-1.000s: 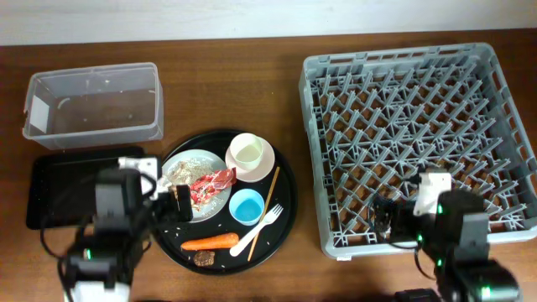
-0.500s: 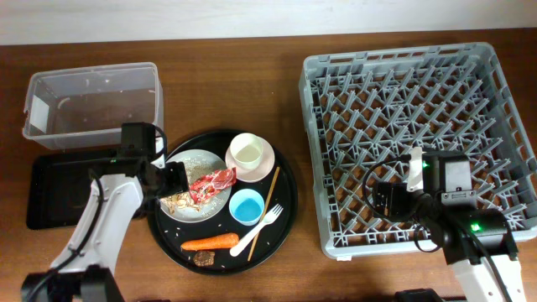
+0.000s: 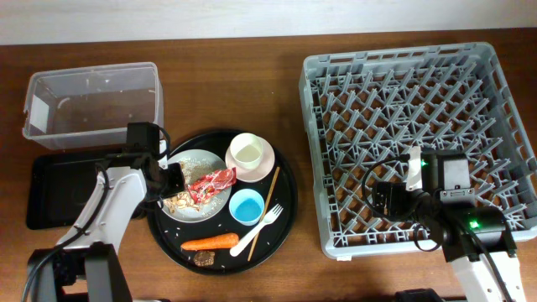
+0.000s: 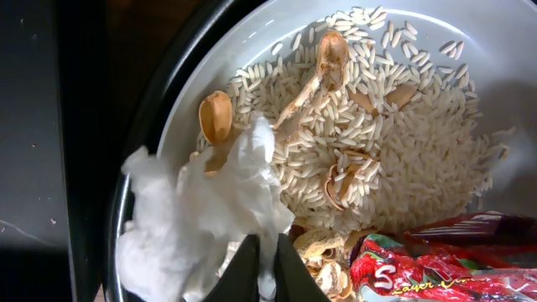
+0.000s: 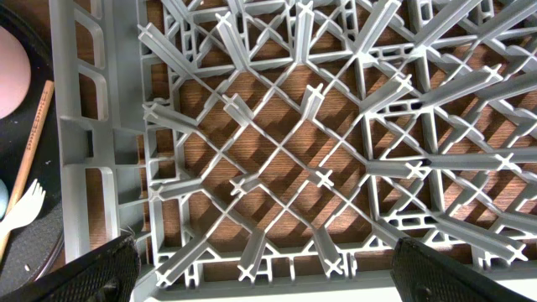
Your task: Sort waste into correct bins and load items into the dishwasher rack
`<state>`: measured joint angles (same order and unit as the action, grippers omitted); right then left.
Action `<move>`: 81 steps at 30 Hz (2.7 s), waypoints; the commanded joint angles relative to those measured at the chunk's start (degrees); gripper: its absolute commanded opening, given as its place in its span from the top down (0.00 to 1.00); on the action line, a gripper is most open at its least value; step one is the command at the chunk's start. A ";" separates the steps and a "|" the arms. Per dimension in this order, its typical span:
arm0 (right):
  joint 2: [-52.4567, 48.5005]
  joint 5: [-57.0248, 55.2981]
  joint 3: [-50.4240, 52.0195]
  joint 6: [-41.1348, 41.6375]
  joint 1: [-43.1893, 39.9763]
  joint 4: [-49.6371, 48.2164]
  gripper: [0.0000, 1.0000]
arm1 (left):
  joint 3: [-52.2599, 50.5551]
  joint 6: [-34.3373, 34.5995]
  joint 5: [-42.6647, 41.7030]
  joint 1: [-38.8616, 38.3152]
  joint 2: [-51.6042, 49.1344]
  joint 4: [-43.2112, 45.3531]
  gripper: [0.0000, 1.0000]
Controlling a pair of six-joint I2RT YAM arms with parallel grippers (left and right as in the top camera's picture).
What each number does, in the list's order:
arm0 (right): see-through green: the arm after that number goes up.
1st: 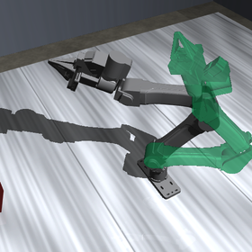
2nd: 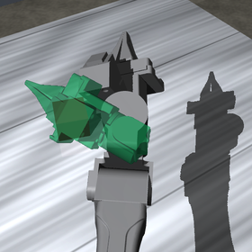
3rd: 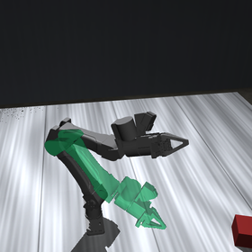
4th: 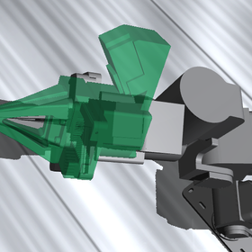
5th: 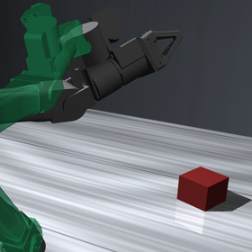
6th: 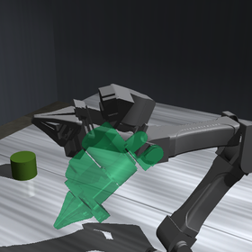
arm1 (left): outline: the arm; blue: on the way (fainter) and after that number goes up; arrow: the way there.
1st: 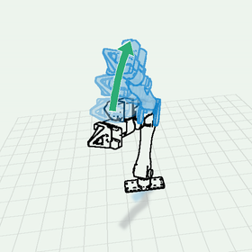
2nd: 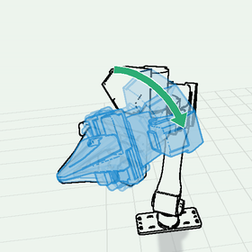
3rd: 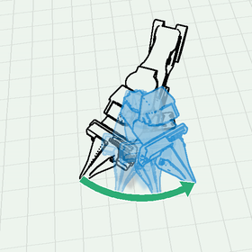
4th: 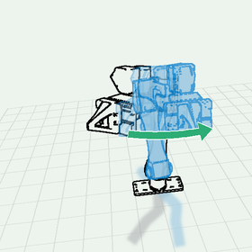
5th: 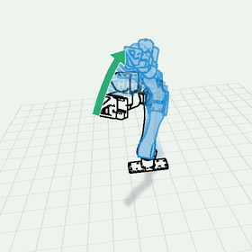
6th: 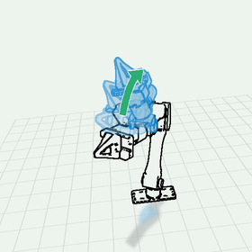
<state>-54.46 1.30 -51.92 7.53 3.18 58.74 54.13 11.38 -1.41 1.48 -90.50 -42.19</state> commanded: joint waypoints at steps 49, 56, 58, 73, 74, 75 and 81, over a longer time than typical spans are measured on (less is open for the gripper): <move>-0.02 -0.94 -0.92 0.28 -0.26 -0.24 0.01 | 6.54 -13.84 -11.91 -8.98 -5.51 -2.75 0.78; -0.02 -0.96 -0.92 0.28 -0.26 -0.24 0.01 | 6.56 -13.81 -11.82 -8.98 -5.49 -3.89 1.00; -0.02 -0.94 -0.92 0.28 -0.26 -0.24 0.01 | 7.72 -13.64 -11.63 -8.81 -5.03 -4.50 1.00; -0.04 -0.96 -0.92 0.28 -0.26 -0.26 0.01 | 23.50 -12.00 0.07 7.85 -2.97 15.47 1.00; -0.04 -0.96 -0.92 0.28 -0.26 -0.26 0.01 | 23.50 -12.04 -1.20 7.67 -3.28 14.32 1.00; -0.04 -0.94 -0.92 0.28 -0.26 -0.33 0.01 | 23.50 -12.04 -2.78 7.50 -3.65 12.94 0.98; -2.60 -0.94 -0.92 0.28 -0.26 -0.42 0.01 | 23.47 -11.34 -9.29 4.96 -9.07 -2.36 0.56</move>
<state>-55.70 1.30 -51.96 7.57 3.18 58.39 77.32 -0.71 -8.38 7.51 -96.36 -40.53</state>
